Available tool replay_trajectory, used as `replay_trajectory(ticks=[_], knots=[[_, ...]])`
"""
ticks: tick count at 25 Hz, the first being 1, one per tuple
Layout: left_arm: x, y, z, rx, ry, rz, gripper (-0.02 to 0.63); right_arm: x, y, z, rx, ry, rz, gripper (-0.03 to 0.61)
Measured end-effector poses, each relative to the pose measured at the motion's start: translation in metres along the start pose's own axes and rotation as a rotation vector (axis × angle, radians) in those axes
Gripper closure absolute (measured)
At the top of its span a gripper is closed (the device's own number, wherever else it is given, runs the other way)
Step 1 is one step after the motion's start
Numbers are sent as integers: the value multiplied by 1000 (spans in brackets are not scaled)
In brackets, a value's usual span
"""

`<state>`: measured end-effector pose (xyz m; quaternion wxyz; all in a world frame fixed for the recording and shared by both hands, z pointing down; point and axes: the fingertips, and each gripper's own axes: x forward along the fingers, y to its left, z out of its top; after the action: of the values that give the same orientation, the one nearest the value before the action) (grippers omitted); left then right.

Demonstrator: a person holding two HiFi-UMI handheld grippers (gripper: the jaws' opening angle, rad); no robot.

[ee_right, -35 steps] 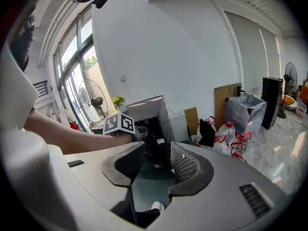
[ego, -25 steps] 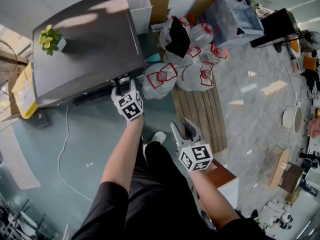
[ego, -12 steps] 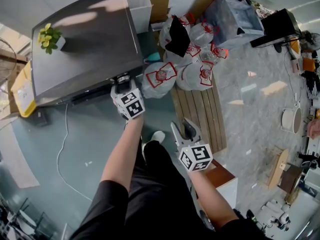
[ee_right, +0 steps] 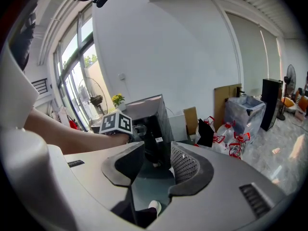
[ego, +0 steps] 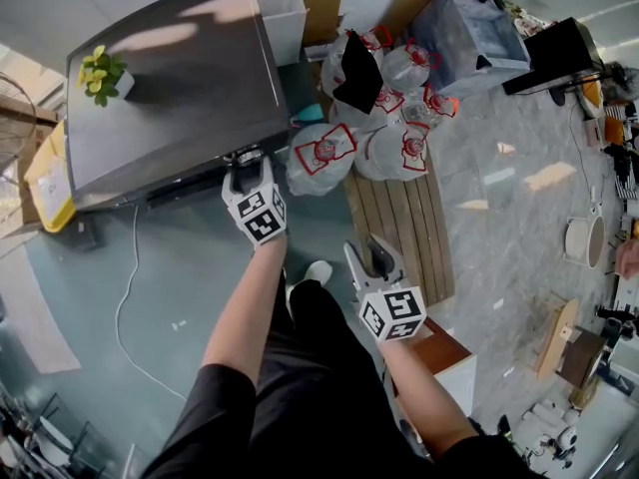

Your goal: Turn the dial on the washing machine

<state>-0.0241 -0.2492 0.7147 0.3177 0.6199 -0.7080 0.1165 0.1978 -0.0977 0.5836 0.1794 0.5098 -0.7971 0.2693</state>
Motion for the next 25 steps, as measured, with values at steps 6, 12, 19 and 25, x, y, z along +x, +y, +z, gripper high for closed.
replay_trajectory(ticks=[6, 12, 19, 25], knots=[[2, -1, -3, -87, -4, -73, 304, 4, 5, 1, -15, 3, 14, 417], [8, 6, 1, -146, 9, -77, 305, 5, 7, -2, 6, 14, 19, 417], [9, 5, 0, -120, 32, -69, 308, 9, 10, -4, 15, 20, 23, 417], [9, 0, -1, -70, 47, -36, 348, 11, 10, -4, 15, 20, 22, 419]])
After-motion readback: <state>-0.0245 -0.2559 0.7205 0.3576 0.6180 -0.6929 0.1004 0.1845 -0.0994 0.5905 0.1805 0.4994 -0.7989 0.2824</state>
